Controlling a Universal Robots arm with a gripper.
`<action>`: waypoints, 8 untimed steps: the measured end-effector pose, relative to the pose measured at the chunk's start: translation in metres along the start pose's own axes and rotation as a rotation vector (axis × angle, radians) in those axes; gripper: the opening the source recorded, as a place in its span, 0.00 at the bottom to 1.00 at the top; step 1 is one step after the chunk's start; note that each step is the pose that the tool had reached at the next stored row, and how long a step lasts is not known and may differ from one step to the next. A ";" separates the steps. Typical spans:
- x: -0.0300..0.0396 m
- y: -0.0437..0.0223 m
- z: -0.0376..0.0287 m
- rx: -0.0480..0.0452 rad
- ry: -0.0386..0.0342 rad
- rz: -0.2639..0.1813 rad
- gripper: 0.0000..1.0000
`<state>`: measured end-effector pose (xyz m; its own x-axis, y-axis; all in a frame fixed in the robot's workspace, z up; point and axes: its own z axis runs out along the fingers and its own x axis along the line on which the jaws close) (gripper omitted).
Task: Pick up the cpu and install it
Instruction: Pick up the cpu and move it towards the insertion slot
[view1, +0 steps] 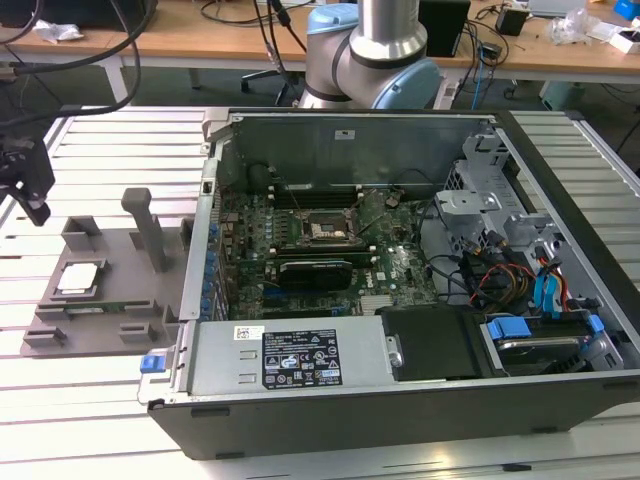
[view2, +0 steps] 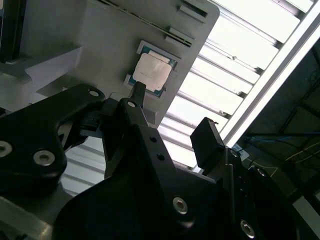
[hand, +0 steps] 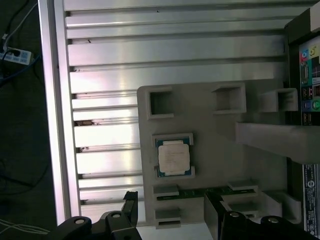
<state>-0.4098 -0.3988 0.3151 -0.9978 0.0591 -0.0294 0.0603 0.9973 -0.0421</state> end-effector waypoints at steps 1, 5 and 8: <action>-0.0005 0.0001 0.0011 0.0022 -0.0003 -0.001 0.64; -0.0029 0.0004 0.0042 0.0022 -0.0021 -0.041 0.64; -0.0039 0.0004 0.0053 0.0018 -0.0027 -0.056 0.64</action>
<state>-0.4057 -0.3988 0.3099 -0.9996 0.0036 -0.0297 0.0049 0.9989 -0.0456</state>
